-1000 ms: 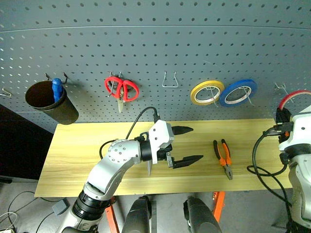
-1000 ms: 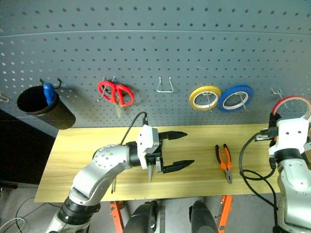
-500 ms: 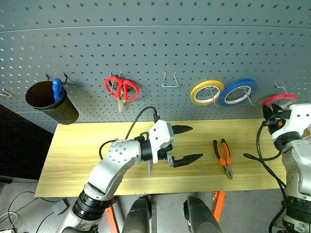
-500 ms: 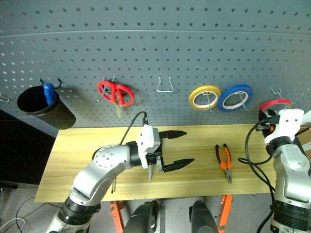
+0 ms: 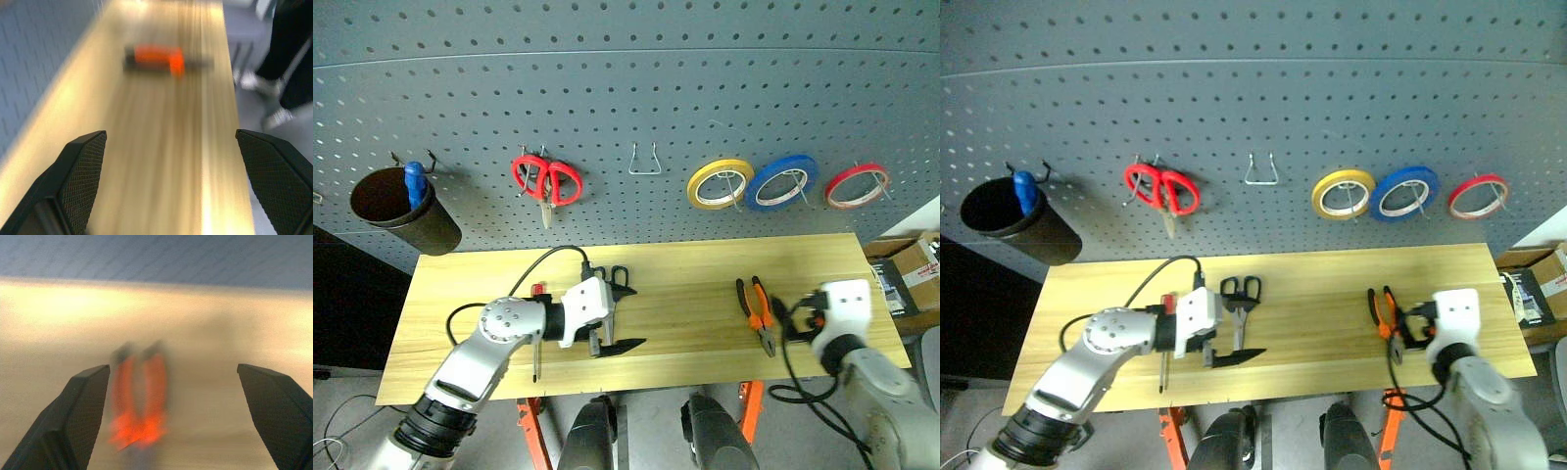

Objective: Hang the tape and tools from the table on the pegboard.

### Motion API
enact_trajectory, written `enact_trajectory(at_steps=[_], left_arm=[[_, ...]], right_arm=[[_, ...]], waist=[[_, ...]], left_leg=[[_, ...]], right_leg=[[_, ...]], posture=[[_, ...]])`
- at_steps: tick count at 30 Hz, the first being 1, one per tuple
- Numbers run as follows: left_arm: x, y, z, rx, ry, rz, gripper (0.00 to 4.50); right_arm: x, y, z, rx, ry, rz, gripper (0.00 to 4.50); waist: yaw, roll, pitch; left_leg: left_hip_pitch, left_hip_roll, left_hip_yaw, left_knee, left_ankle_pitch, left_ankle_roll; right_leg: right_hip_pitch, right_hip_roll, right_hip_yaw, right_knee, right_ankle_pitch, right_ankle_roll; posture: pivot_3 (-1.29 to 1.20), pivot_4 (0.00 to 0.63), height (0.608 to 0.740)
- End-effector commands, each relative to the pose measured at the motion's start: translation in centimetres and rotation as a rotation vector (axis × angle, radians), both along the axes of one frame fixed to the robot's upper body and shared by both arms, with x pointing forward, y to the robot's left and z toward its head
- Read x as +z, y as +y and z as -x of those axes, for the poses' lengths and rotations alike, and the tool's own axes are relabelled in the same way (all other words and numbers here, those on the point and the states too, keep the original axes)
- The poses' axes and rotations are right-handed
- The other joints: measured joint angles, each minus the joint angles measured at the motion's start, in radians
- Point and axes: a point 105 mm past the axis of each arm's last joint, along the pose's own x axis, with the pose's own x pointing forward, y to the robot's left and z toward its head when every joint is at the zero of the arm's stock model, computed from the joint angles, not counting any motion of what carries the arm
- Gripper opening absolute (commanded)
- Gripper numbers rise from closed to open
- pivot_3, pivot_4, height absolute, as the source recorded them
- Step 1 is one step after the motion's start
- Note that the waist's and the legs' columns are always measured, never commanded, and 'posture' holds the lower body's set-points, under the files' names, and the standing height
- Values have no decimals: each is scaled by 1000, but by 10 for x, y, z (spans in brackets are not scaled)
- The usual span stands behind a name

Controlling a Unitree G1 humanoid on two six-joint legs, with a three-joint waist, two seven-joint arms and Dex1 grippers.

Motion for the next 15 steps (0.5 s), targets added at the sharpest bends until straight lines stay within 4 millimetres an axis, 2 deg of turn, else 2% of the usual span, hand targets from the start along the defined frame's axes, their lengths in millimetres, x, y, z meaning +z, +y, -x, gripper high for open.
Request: enact_trajectory(at_steps=[1, 4, 8, 15], left_arm=[[12, -6, 5, -70, -17, 30, 4500], [9, -6, 5, -76, -24, 15, 4500], [9, -9, 7, -81, -20, 18, 4500], [10, -16, 8, -80, -29, 33, 4500]], right_arm=[[-17, 0, -1, -53, 117, -16, 4489], [-37, -13, -7, -131, 207, 17, 4489], [-47, -21, -16, -147, 253, 63, 4489], [-56, -6, -27, -68, 286, 70, 4489]], waist=[[7, 0, 0], [10, 0, 0], [0, 0, 0], [-3, 0, 0]], left_leg=[[-1, 0, -1, 0, 0, 0], [-5, -1, -3, 0, 1, 0], [-15, -2, -1, 0, 3, -4], [-15, 2, 4, 1, 3, -4]], right_leg=[[0, 0, -1, 0, 0, 0], [-5, 0, -3, 0, 0, 0], [-15, 0, -2, 1, 0, 0], [-16, 2, -3, 4, 0, 0]], posture=[[-115, 313, 740], [-108, 312, 740], [-105, 313, 740], [-102, 315, 740]])
